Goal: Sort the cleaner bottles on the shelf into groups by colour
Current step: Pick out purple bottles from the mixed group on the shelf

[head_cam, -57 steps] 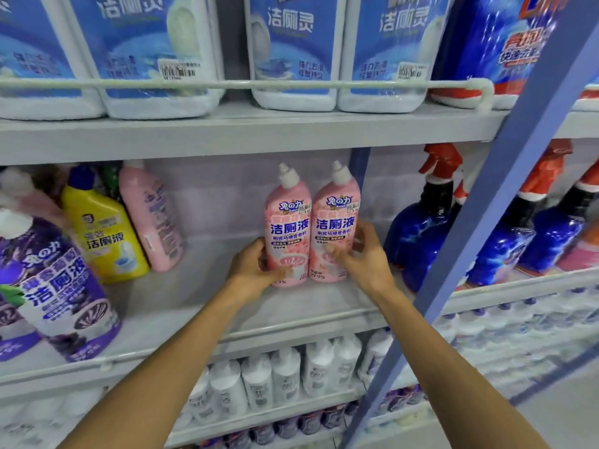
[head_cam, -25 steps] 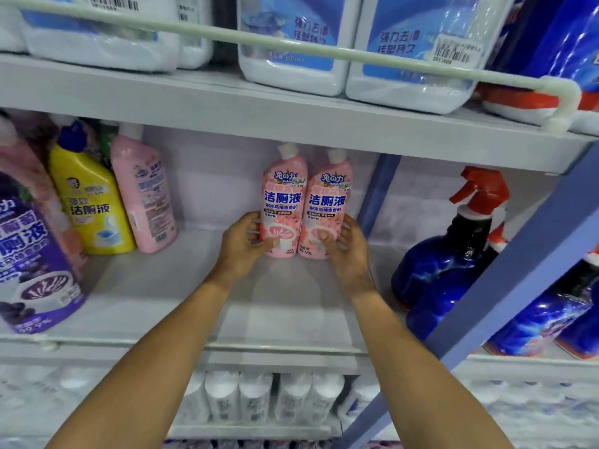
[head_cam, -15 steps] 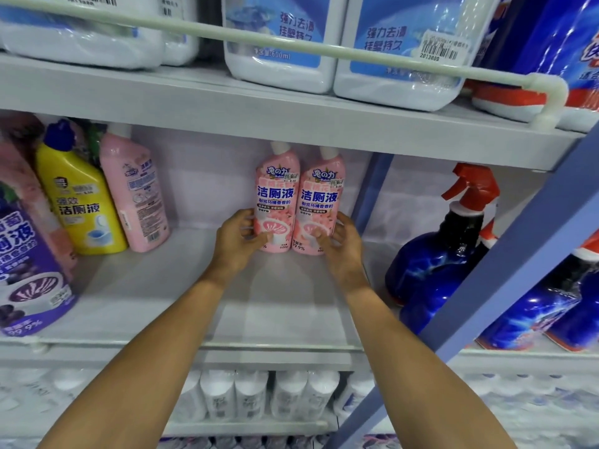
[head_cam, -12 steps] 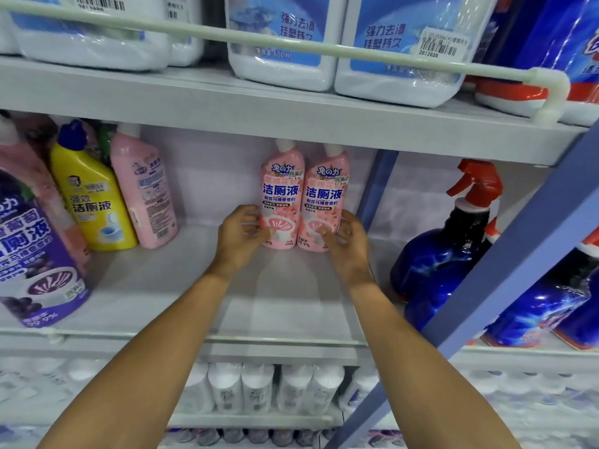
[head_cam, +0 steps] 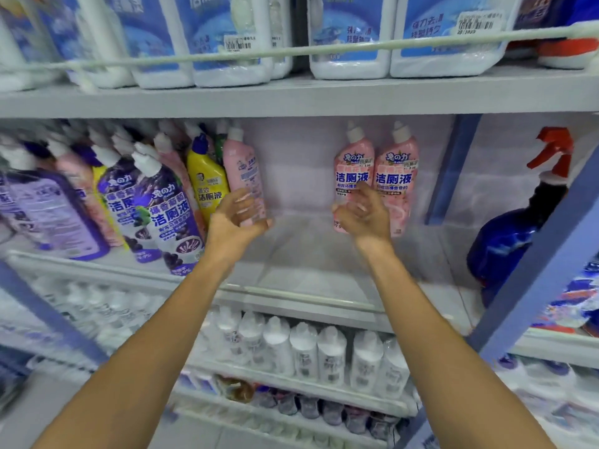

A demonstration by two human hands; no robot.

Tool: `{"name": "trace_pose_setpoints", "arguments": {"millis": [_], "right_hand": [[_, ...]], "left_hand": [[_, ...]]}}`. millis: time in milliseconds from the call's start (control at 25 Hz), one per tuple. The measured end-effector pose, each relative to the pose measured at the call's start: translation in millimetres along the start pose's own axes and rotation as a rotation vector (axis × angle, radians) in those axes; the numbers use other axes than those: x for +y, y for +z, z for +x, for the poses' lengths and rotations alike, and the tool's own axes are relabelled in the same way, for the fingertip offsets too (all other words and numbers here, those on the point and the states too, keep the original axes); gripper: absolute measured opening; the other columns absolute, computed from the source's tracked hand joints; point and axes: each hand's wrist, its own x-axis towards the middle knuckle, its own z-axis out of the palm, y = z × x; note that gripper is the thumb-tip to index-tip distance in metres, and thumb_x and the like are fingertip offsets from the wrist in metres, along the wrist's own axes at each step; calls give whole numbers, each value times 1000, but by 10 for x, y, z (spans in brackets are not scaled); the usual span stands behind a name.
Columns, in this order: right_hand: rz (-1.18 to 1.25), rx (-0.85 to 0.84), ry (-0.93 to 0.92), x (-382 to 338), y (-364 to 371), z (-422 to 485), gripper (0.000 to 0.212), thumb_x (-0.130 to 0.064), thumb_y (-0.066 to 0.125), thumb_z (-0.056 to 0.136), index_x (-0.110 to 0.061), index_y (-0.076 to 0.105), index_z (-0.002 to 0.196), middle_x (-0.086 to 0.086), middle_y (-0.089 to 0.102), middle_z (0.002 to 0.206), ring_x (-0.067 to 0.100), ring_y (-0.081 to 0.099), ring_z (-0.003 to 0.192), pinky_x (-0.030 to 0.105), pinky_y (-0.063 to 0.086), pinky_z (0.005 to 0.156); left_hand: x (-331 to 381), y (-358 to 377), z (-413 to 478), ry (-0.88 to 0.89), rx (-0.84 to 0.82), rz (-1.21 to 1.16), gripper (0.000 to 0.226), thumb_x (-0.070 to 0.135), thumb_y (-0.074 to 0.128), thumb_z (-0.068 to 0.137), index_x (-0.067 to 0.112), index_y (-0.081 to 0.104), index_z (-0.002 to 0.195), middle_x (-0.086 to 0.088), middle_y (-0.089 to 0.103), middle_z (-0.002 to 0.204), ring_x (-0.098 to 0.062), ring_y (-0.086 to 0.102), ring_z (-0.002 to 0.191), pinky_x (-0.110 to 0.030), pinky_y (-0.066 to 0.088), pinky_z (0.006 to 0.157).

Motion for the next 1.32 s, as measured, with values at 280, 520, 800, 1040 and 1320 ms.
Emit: {"name": "trace_pose_setpoints", "arguments": {"millis": [280,520,800,1040,1320], "right_hand": [[72,-319,37,-271,1225,-640,72,-15,84,83,-25,50,146,0,57,137,16,61,121,35,60,93],[22,-425,-54,-612,2309,-1051,71,-18,81,86,-19,46,148,-3,60,131,11,65,114,34,61,89],[-10,-454,-106,-735,3421,-1461,69,-18,82,86,-18,49,146,4,60,136,11,66,113,41,58,98],[-31,-473,-106,-681,4228,-1356,66,-12,80,87,-12,49,145,9,60,136,18,65,111,23,60,84],[-141,-487,-197,-504,5008,-711,54,-18,83,85,-11,60,132,4,65,125,21,66,114,32,56,94]], "left_hand": [[534,-1297,-426,75,103,13,72,8,87,75,18,54,138,-5,67,129,-17,66,118,-39,56,98],[690,-2528,-478,63,193,24,62,12,84,80,22,57,135,0,67,128,-16,66,116,-39,56,97],[721,-3694,-153,69,271,44,61,8,85,78,16,58,132,-9,66,125,-25,68,112,-41,58,95],[662,-4274,338,56,329,100,59,14,86,79,17,59,132,-6,67,124,-21,69,108,-35,59,83],[732,-4365,1158,58,317,181,57,15,83,82,13,57,133,-8,66,124,-21,67,109,-29,56,86]]}}
